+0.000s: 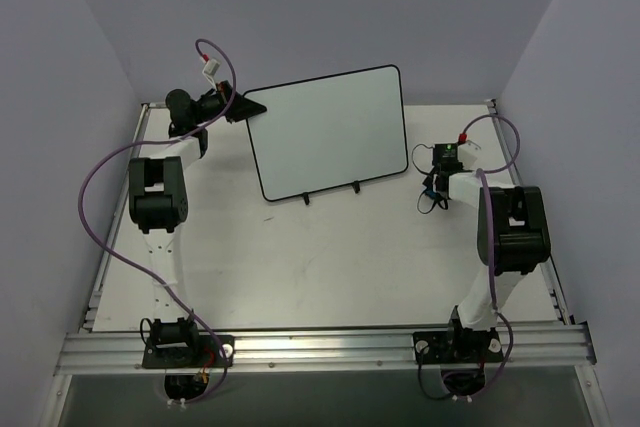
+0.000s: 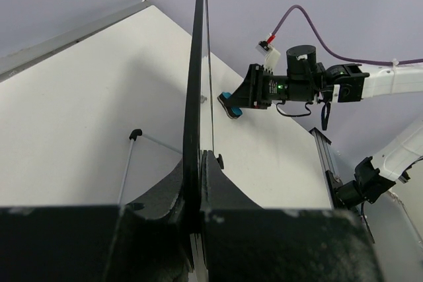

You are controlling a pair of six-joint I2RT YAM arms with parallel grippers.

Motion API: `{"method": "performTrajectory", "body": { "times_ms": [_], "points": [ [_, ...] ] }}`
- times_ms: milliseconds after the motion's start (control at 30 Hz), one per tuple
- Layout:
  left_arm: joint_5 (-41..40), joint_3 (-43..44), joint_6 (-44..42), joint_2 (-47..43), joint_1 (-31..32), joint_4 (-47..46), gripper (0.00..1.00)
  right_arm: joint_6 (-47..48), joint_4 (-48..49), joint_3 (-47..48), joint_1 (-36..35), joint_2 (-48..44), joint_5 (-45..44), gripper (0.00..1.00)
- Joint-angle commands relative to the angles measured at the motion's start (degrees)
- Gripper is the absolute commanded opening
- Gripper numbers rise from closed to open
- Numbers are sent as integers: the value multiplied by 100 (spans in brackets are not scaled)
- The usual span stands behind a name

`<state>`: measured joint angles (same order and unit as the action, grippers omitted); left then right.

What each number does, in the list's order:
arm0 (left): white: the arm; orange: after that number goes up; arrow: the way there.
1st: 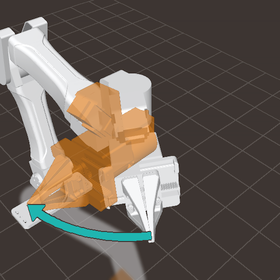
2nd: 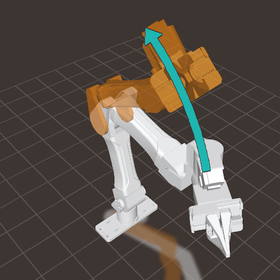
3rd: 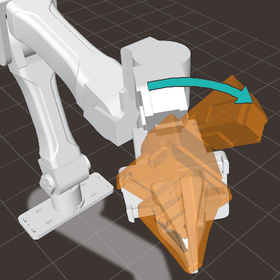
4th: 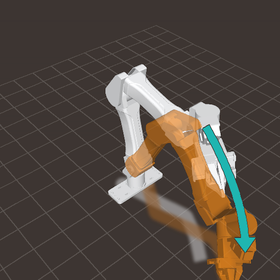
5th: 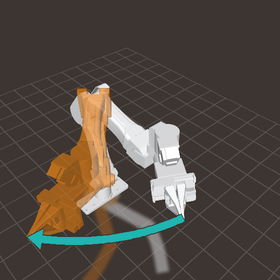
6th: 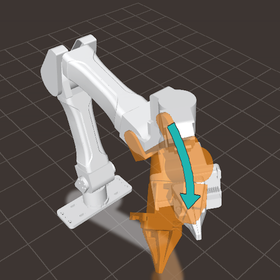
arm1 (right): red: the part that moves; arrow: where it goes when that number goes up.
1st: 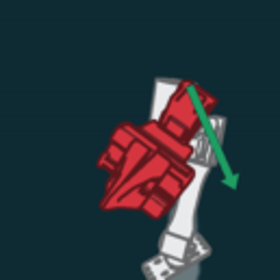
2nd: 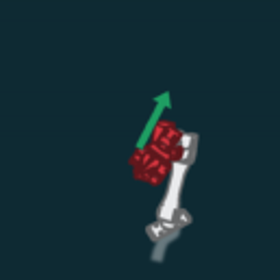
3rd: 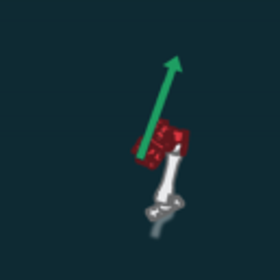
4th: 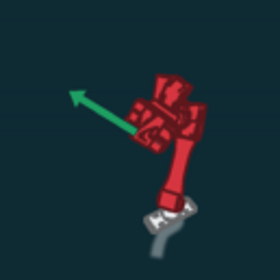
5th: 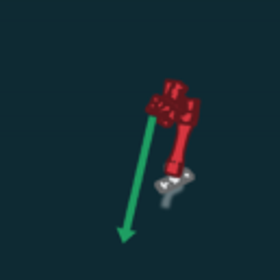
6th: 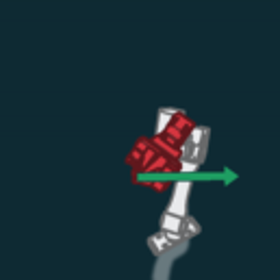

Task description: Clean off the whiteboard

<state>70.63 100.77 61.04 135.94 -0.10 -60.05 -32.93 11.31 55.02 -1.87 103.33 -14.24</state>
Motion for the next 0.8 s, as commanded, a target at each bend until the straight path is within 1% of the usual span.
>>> {"method": "performTrajectory", "body": {
  "times_ms": [0,33,100,133,167,233,267,400,500,567,633,667,767],
  "points": [
    [926,127,-1058,-243,-138,-604,3,-152,-269,96,-15,125,-395,0],
    [917,127,-1067,-243,-131,-587,3,-161,-339,166,-15,222,-395,1],
    [900,127,-1076,-243,-140,-569,4,-153,-392,236,-24,302,-387,12],
    [900,127,-1076,-226,-140,-569,4,-161,-489,280,-24,380,-387,19],
    [891,118,-1076,-226,-140,-560,4,-179,-524,350,-24,407,-413,29],
    [891,118,-1085,-217,-140,-560,4,-196,-568,369,-24,381,-430,32],
    [891,127,-1085,-208,-140,-560,4,-205,-560,325,-24,337,-431,54],
    [891,136,-1085,-208,-140,-543,6,-197,-525,237,-24,-14,-387,63],
    [917,145,-1102,-217,-140,-499,7,-161,-586,219,-24,-400,-334,67],
    [917,127,-1155,-226,-131,-455,9,-100,-648,210,-33,-708,-299,70],
    [883,118,-1190,-261,-140,-393,14,-65,-718,202,-42,-1023,-264,72],
    [882,101,-1243,-261,-140,-367,16,-12,-744,193,-42,-1121,-255,100],
    [873,74,-1409,-296,-166,-192,20,93,-727,88,-50,-1543,-237,100]
  ]
}}
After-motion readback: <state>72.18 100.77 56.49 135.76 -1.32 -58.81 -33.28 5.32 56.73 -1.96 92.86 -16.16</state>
